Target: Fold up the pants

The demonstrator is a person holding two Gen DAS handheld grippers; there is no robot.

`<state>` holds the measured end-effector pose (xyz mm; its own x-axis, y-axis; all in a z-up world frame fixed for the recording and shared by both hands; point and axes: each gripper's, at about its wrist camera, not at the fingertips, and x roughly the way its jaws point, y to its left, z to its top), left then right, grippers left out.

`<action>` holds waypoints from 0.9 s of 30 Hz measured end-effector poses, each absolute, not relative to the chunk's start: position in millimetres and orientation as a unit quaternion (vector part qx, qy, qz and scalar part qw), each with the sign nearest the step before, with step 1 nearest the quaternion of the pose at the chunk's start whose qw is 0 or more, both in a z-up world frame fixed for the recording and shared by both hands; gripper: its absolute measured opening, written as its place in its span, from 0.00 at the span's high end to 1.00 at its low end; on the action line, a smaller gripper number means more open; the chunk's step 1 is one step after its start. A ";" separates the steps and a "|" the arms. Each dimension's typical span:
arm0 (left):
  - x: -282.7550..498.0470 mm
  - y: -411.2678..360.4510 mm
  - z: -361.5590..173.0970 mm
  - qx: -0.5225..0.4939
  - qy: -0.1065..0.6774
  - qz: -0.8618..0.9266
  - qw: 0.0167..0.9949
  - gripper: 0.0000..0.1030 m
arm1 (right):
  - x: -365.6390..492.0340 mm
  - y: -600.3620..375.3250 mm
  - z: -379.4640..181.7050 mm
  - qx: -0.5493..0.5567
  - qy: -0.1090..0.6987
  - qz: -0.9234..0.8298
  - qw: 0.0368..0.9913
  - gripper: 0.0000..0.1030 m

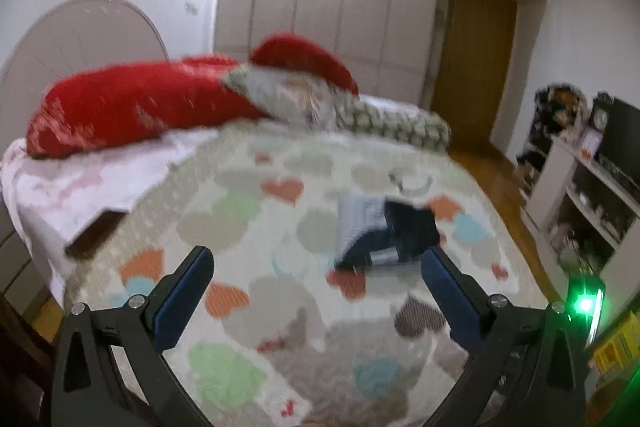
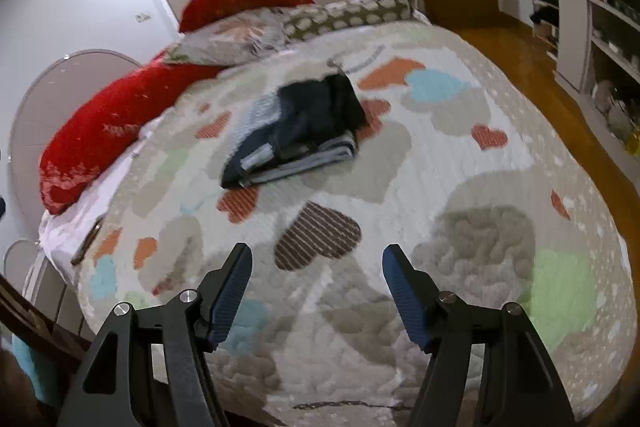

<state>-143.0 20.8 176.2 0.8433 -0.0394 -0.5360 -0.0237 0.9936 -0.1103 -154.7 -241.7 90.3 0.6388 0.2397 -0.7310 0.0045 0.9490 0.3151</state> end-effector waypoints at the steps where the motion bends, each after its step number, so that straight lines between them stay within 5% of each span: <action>1: -141.6 17.0 170.0 -0.052 0.294 -0.007 0.955 0.00 | -154.0 -242.8 87.0 0.146 0.425 0.062 0.891 0.30; 27: -125.4 -9.7 121.9 -0.001 0.390 -0.021 0.921 0.00 | -150.6 -245.4 56.8 0.127 0.473 0.026 0.871 0.29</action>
